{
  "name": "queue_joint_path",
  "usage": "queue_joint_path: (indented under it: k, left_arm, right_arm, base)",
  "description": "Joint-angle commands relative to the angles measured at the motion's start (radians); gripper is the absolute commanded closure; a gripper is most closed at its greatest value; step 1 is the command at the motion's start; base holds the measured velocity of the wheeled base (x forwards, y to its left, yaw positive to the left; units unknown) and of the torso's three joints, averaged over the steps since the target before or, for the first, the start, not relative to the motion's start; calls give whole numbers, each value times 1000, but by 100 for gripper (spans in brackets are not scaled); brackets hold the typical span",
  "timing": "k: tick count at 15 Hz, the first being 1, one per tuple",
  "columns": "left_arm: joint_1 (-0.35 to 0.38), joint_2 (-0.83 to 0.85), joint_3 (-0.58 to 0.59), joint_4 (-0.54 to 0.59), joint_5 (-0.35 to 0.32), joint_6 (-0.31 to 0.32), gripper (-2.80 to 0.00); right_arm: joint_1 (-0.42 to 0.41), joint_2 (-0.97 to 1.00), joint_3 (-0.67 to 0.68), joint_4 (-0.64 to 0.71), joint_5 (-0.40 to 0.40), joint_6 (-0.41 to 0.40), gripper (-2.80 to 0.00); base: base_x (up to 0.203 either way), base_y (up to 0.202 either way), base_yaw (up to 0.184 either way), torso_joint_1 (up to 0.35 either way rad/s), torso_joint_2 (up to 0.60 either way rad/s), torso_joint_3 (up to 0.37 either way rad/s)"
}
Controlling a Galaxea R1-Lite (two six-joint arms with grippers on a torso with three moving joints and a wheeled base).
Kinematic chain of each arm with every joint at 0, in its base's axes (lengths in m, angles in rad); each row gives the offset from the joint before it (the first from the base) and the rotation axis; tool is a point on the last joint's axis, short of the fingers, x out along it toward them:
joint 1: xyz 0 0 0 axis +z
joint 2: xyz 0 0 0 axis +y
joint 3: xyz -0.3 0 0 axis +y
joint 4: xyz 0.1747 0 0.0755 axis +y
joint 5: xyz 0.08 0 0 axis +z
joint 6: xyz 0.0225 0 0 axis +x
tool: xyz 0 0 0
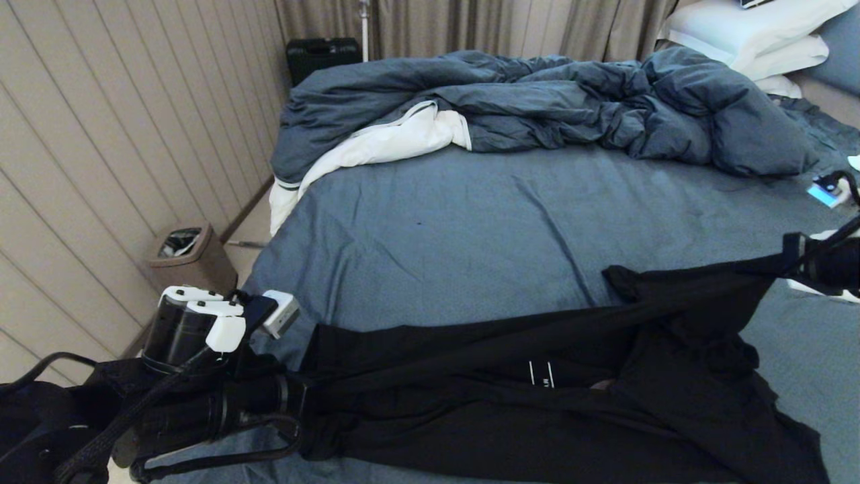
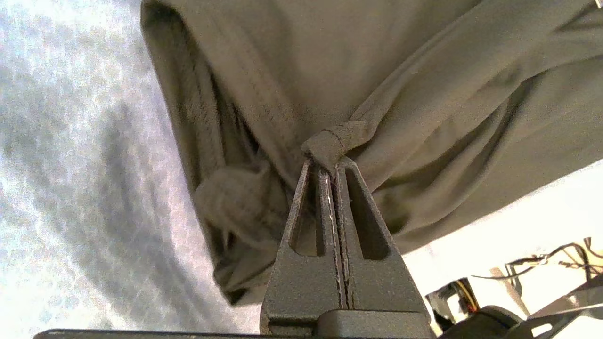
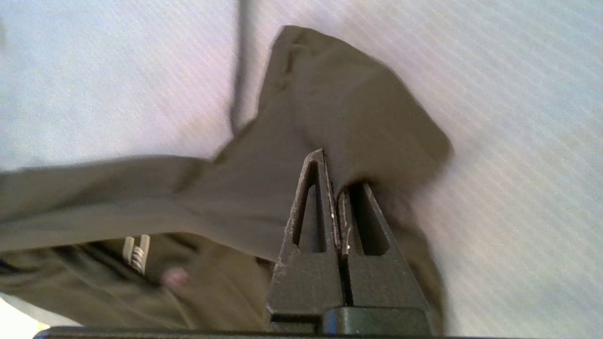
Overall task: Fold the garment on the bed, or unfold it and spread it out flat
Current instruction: Fold the black T-shirt
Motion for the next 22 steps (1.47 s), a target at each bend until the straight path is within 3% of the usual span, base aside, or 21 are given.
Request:
queue_joint_path:
  k: [1, 8, 10, 22]
  left_arm:
    - [7, 1, 10, -3, 0, -2, 0]
    - [11, 3, 121, -112, -2, -4, 0]
    - [9, -5, 130, -112, -3, -35, 0]
    - [-58, -14, 227, -164, -6, -49, 0]
  right_arm:
    - [-37, -40, 66, -19, 11, -24, 0]
    - [-73, -71, 330, -174, 25, -93, 0]
    - [-78, -81, 398, -212, 25, -99, 0]
    - [-134, -26, 633, -404, 25, -157, 0]
  base:
    - [0, 0, 0, 0, 0, 0]
    - [0, 0, 0, 0, 0, 0]
    - [0, 0, 0, 0, 0, 0]
    - [0, 0, 0, 0, 0, 0]
